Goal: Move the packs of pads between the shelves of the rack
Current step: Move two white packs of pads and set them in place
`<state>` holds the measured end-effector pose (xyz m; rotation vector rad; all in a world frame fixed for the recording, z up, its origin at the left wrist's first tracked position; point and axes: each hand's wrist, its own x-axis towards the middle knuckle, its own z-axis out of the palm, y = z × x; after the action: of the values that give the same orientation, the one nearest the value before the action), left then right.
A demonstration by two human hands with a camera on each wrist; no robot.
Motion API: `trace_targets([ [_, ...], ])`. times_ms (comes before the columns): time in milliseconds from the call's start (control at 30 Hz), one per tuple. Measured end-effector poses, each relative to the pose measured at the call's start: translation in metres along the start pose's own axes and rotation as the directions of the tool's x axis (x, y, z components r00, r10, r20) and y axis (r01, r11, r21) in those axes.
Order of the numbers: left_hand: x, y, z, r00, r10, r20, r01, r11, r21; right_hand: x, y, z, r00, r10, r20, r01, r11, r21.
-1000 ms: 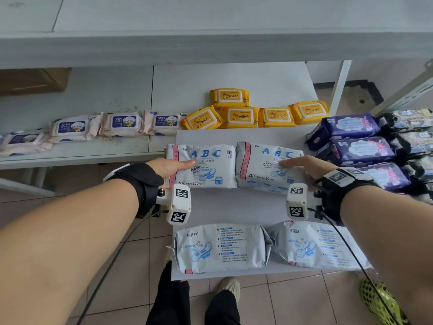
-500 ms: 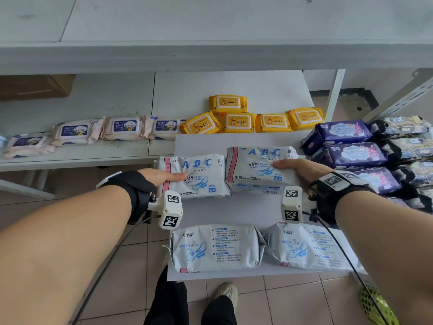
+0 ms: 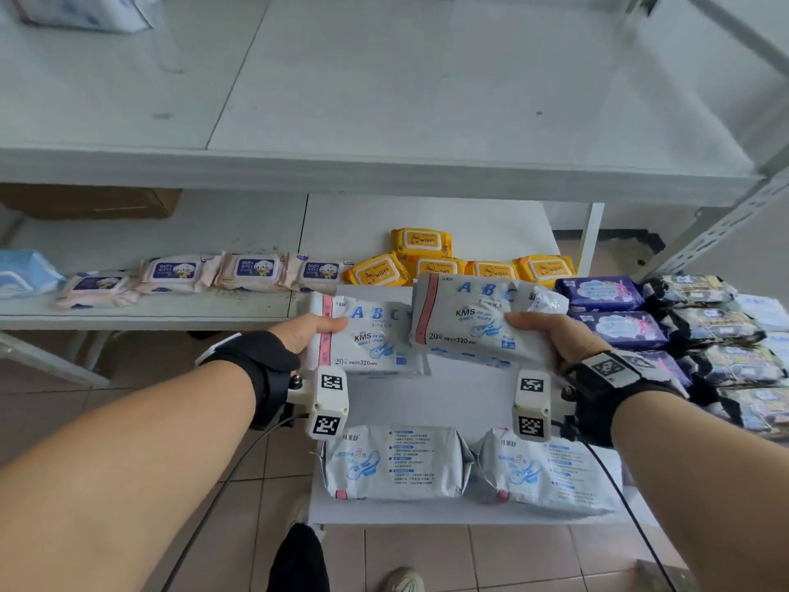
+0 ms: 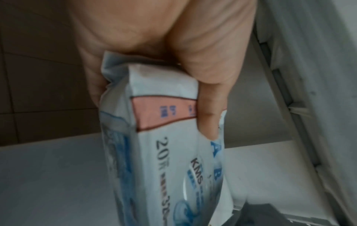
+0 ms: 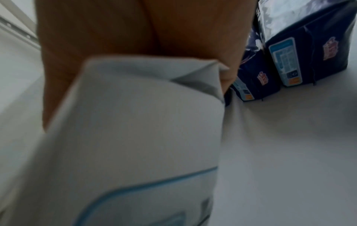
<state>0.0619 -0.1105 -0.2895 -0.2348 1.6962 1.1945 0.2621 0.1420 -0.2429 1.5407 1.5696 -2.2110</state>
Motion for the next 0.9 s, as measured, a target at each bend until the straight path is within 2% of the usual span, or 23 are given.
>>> trace_targets([
  [167, -0.050, 0.016, 0.002, 0.993, 0.114, 0.010, -0.113, 0.988, -0.110, -0.045, -0.027, 0.021, 0.962, -0.189, 0.198, 0.149, 0.968, 0.202],
  [333, -0.113, 0.042, -0.009, 0.957, 0.285, -0.056, -0.289, 0.909, -0.299, -0.095, -0.058, 0.064, 0.887, -0.339, 0.315, 0.211, 0.901, 0.378],
  [567, -0.172, 0.078, -0.052, 0.882, 0.427, -0.199, -0.471, 0.811, -0.347, -0.139, -0.092, 0.123, 0.807, -0.409, 0.426, 0.222, 0.878, 0.423],
  [767, -0.185, 0.096, -0.100, 0.858, 0.452, -0.244, -0.513, 0.775, -0.369, -0.151, -0.111, 0.176, 0.749, -0.471, 0.466, 0.244, 0.850, 0.466],
  [900, -0.183, 0.112, -0.153, 0.834, 0.490, -0.252, -0.551, 0.752, -0.361, -0.154, -0.123, 0.227, 0.729, -0.502, 0.465, 0.260, 0.832, 0.490],
])
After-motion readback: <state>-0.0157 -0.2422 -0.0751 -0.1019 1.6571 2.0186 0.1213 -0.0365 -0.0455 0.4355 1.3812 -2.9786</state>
